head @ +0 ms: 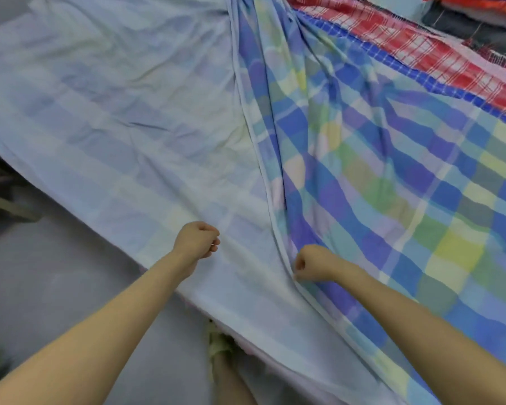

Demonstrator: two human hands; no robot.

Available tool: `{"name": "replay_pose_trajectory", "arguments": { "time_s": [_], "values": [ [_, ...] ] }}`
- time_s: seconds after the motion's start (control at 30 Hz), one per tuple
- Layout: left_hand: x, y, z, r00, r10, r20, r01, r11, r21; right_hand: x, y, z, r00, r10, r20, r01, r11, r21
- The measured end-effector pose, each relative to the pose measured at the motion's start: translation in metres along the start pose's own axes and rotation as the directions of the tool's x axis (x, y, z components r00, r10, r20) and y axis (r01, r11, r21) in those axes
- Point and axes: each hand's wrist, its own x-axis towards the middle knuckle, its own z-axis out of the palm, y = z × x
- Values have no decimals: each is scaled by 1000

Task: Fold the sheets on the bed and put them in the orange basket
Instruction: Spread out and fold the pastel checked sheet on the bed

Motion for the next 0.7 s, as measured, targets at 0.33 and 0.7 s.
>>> {"name": "replay_pose_trajectory", "arguments": {
  "time_s": [0.33, 0.7],
  "values": [
    [137, 103, -26, 998, 49, 38, -49, 999, 18, 187, -66, -106, 783, 360, -507, -260, 930, 259],
    [236, 169, -65, 994, 38, 102, -14, 973, -230, 219, -118, -183, 894, 62, -443, 252, 748, 613]
  ]
}}
